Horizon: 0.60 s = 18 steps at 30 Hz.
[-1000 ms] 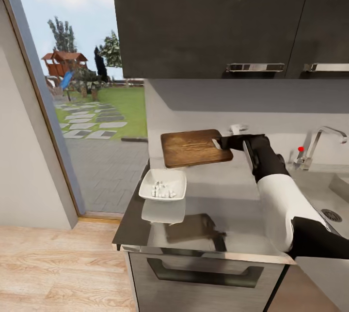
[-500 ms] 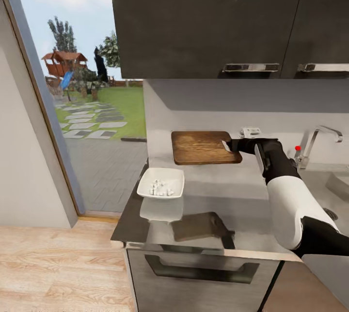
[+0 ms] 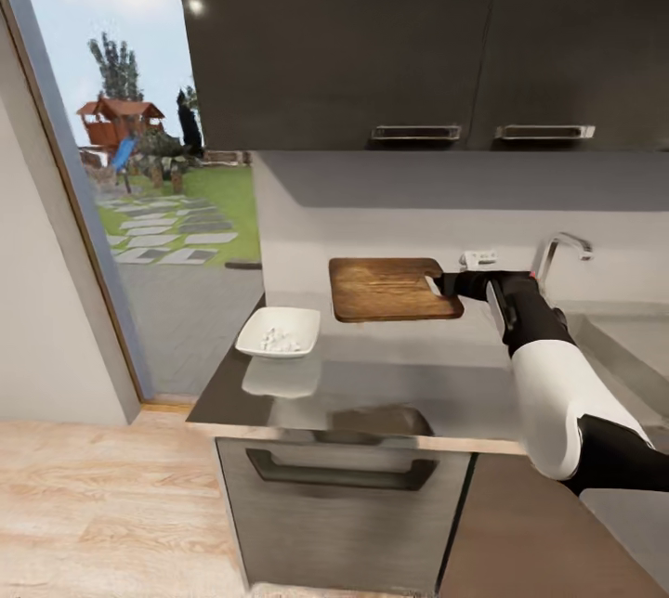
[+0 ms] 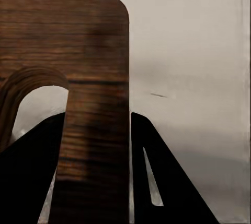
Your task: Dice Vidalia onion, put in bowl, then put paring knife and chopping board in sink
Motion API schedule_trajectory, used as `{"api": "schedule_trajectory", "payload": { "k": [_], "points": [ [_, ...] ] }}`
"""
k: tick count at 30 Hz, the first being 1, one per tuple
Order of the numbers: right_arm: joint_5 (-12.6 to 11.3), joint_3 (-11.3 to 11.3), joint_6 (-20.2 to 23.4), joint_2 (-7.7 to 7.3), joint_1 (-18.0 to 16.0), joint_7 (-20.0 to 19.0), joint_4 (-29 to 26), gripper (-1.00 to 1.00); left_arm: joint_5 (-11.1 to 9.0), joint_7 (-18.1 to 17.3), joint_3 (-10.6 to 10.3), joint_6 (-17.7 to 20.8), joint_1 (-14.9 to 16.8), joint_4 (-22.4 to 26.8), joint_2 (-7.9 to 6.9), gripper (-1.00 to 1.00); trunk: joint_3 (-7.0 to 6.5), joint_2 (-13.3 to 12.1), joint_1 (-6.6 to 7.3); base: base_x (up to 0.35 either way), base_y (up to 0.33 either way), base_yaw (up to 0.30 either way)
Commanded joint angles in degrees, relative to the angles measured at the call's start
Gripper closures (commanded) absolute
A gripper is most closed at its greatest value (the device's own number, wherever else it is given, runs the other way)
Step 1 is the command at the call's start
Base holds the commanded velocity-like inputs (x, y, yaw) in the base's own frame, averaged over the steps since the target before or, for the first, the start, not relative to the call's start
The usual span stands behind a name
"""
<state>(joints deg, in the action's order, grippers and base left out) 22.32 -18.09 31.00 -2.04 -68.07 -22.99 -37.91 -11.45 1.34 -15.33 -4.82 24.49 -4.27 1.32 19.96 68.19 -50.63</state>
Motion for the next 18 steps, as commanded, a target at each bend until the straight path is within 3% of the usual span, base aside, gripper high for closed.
{"api": "schedule_trajectory", "payload": {
  "k": [1, 6, 8, 11, 18],
  "points": [
    [0.35, -0.28, 0.19, -0.02, -0.04, -0.58, 0.03, 1.0, -0.51, 0.07, -0.49, -0.45, 0.12, -0.3, 0.05, -1.0, 0.01, 0.05, 0.02, -0.234, -0.212, -0.166],
    [0.41, -0.86, 0.25, -0.27, -0.04, -0.42, 0.26, 1.0, -0.51, 0.07, -0.46, -0.46, 0.12, -0.3, 0.01, -1.0, -0.3, 0.05, 0.02, -0.152, -0.142, -0.186],
    [0.43, -3.37, 0.26, -0.31, -0.04, -0.33, 0.28, 1.0, -0.51, 0.07, -0.48, -0.44, 0.12, -0.3, 0.0, -1.0, -0.44, 0.05, 0.02, -0.037, -0.037, -0.196],
    [0.57, -9.86, 0.14, -0.36, -0.04, -0.15, 0.24, 1.0, -0.51, 0.07, -0.49, -0.44, 0.12, -0.3, 0.08, -1.0, -0.64, 0.05, 0.02, -0.012, -0.011, -0.198],
    [0.62, -11.3, 0.11, -0.34, 0.03, 3.83, 0.36, 1.0, -0.51, 0.07, -0.49, -0.42, 0.12, -0.3, 0.09, -1.0, -1.1, 0.05, 0.02, -0.001, -0.001, -0.198]
  ]
}}
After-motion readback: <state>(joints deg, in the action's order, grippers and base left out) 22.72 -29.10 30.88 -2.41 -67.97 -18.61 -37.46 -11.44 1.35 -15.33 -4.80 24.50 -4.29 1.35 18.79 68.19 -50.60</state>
